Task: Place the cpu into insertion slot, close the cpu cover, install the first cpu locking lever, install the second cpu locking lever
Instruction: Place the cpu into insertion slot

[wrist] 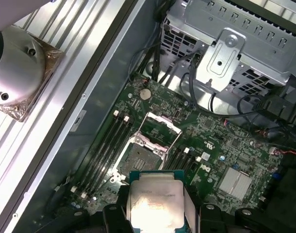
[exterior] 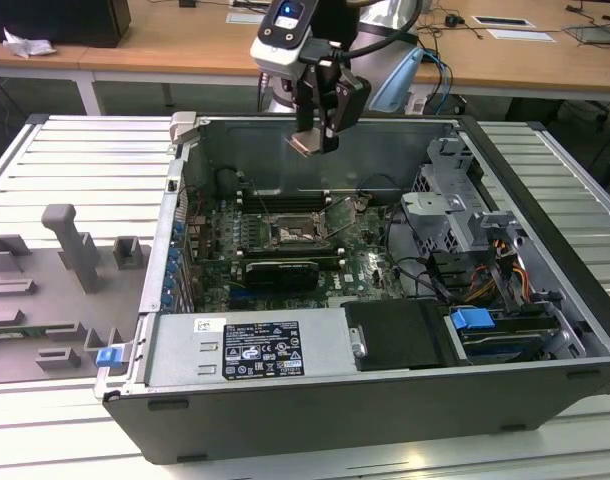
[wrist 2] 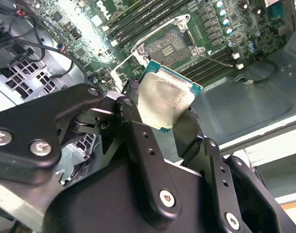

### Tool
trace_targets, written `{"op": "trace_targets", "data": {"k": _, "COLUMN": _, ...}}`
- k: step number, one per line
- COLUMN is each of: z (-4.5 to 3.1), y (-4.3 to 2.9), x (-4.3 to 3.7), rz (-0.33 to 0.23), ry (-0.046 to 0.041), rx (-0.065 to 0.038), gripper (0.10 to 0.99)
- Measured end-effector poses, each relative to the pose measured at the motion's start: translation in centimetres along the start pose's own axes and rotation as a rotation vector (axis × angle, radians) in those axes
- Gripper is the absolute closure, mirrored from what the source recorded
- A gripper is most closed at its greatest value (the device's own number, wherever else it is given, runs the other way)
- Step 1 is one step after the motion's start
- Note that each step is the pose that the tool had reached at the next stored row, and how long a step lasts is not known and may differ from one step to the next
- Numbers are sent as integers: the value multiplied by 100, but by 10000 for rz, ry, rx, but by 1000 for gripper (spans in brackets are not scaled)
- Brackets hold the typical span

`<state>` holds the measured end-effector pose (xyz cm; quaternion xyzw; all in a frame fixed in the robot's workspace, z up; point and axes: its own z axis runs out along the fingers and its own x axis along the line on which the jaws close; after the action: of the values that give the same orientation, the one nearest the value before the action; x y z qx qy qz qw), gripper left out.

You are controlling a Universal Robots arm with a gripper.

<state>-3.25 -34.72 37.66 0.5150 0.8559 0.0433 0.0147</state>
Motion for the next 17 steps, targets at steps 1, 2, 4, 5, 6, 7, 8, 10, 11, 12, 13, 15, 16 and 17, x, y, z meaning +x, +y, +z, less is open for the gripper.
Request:
{"op": "trace_targets", "data": {"k": 1, "z": 0, "y": 0, "x": 0, "rz": 46, "ry": -4, "rx": -1, "gripper": 561}}
{"op": "trace_targets", "data": {"k": 2, "z": 0, "y": 0, "x": 0, "rz": 140, "ry": -13, "rx": -3, "gripper": 561}}
{"op": "trace_targets", "data": {"k": 4, "z": 0, "y": 0, "x": 0, "rz": 310, "ry": -28, "rx": -6, "gripper": 561}}
{"op": "trace_targets", "data": {"k": 5, "z": 0, "y": 0, "x": 0, "rz": 358, "ry": -32, "rx": -8, "gripper": 561}}
{"op": "trace_targets", "data": {"k": 6, "z": 0, "y": 0, "x": 0, "rz": 424, "ry": -38, "rx": -8, "gripper": 561}}
{"op": "trace_targets", "data": {"k": 7, "z": 0, "y": 0, "x": 0, "rz": 474, "ry": -43, "rx": -10, "gripper": 561}}
{"op": "trace_targets", "data": {"k": 8, "z": 0, "y": 0, "x": 0, "rz": 546, "ry": -49, "rx": -11, "gripper": 561}}
{"op": "trace_targets", "data": {"k": 10, "z": 0, "y": 0, "x": 0, "rz": 644, "ry": -58, "rx": -12, "gripper": 561}}
{"op": "trace_targets", "data": {"k": 11, "z": 0, "y": 0, "x": 0, "rz": 694, "ry": -63, "rx": -14, "gripper": 561}}
{"op": "trace_targets", "data": {"k": 12, "z": 0, "y": 0, "x": 0, "rz": 764, "ry": -69, "rx": -15, "gripper": 561}}
{"op": "trace_targets", "data": {"k": 13, "z": 0, "y": 0, "x": 0, "rz": 811, "ry": -73, "rx": -16, "gripper": 561}}
{"op": "trace_targets", "data": {"k": 15, "z": 0, "y": 0, "x": 0, "rz": 908, "ry": -82, "rx": -17, "gripper": 561}}
{"op": "trace_targets", "data": {"k": 16, "z": 0, "y": 0, "x": 0, "rz": 961, "ry": -86, "rx": -19, "gripper": 561}}
{"op": "trace_targets", "data": {"k": 17, "z": 0, "y": 0, "x": 0, "rz": 1060, "ry": -95, "rx": -20, "gripper": 561}}
